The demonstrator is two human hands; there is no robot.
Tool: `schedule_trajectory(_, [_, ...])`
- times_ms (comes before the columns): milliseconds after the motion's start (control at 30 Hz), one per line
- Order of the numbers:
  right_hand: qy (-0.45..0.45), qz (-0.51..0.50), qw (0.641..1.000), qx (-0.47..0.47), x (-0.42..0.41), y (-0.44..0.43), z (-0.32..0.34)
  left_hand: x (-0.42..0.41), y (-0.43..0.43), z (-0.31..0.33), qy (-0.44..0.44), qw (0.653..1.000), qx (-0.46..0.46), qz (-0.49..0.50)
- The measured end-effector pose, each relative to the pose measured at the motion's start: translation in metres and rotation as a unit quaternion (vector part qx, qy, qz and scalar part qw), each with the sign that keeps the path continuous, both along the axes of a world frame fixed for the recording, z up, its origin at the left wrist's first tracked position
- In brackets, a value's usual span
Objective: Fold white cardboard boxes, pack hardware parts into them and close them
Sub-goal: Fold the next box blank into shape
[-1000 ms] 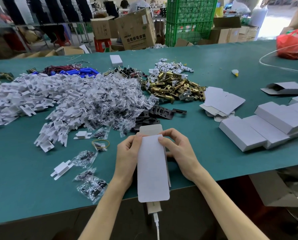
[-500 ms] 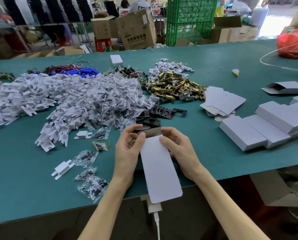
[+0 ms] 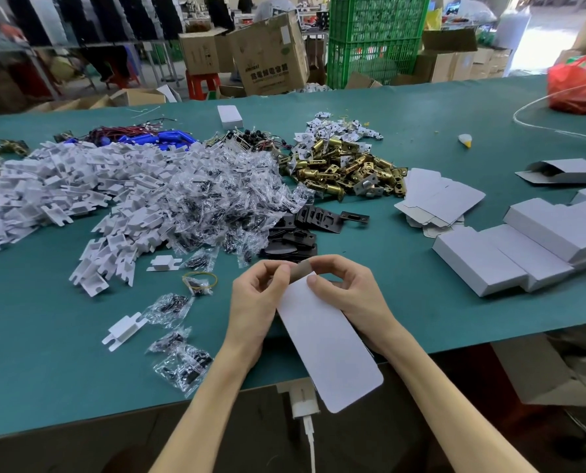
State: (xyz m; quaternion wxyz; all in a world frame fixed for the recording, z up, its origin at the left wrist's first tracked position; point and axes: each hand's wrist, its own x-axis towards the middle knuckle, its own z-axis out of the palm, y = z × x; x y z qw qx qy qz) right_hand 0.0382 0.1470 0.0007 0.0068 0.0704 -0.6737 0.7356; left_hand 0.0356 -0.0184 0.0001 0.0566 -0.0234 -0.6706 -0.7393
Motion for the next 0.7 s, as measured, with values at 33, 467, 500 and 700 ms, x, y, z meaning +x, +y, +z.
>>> schedule_trajectory(33, [0.000, 0.003, 1.000, -0.002, 0.000, 0.000, 0.000, 0.000, 0.000, 0.000, -0.001, 1.000, 0.001, -0.004])
schedule_trajectory(467, [-0.016, 0.025, 0.999, -0.036, 0.003, 0.001, 0.005, -0.003, -0.008, -0.005, -0.024, 0.997, 0.026, -0.062])
schedule_trajectory(500, [-0.018, 0.021, 0.999, -0.036, 0.003, 0.001, 0.006, -0.004, -0.009, -0.006, -0.031, 0.997, 0.030, -0.065])
schedule_trajectory(700, [-0.043, 0.008, 0.998, -0.043, 0.003, 0.001, 0.008, -0.006, -0.017, -0.002, -0.071, 0.989, 0.071, -0.111])
